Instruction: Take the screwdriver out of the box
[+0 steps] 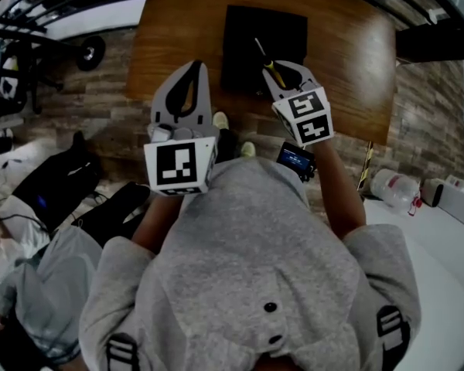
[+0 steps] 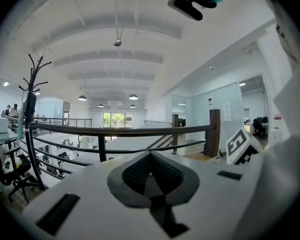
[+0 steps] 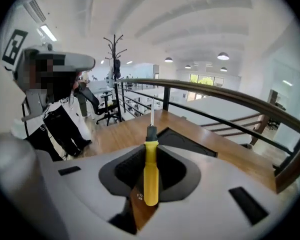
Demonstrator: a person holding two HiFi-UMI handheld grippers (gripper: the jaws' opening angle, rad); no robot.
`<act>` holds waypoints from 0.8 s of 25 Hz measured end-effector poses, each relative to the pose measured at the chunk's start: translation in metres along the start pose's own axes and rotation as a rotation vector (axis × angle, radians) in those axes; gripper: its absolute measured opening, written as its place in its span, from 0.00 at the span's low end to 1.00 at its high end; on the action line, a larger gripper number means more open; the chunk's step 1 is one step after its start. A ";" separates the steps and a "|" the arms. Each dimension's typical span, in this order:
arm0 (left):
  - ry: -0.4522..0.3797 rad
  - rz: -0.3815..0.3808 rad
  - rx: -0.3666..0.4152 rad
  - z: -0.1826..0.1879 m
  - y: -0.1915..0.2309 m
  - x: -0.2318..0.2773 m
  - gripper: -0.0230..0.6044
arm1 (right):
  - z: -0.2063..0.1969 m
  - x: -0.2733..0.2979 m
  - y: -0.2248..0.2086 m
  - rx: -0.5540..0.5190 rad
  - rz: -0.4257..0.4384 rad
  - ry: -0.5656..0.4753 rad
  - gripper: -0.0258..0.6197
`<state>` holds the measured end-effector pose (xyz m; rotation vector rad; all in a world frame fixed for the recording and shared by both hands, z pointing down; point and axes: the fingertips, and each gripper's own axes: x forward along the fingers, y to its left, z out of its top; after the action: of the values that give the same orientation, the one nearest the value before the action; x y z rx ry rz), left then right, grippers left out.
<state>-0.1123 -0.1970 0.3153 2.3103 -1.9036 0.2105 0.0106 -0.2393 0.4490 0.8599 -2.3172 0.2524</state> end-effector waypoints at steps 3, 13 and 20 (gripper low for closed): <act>-0.005 0.000 0.000 0.002 -0.009 -0.010 0.06 | 0.021 -0.033 0.000 0.014 -0.023 -0.101 0.17; -0.042 0.004 0.016 0.008 -0.056 -0.056 0.06 | 0.044 -0.148 0.002 0.076 -0.061 -0.373 0.17; -0.067 0.011 0.034 0.010 -0.083 -0.094 0.06 | 0.021 -0.195 0.017 0.078 -0.081 -0.421 0.17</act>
<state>-0.0484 -0.0925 0.2852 2.3586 -1.9589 0.1700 0.1019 -0.1336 0.3098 1.1328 -2.6634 0.1362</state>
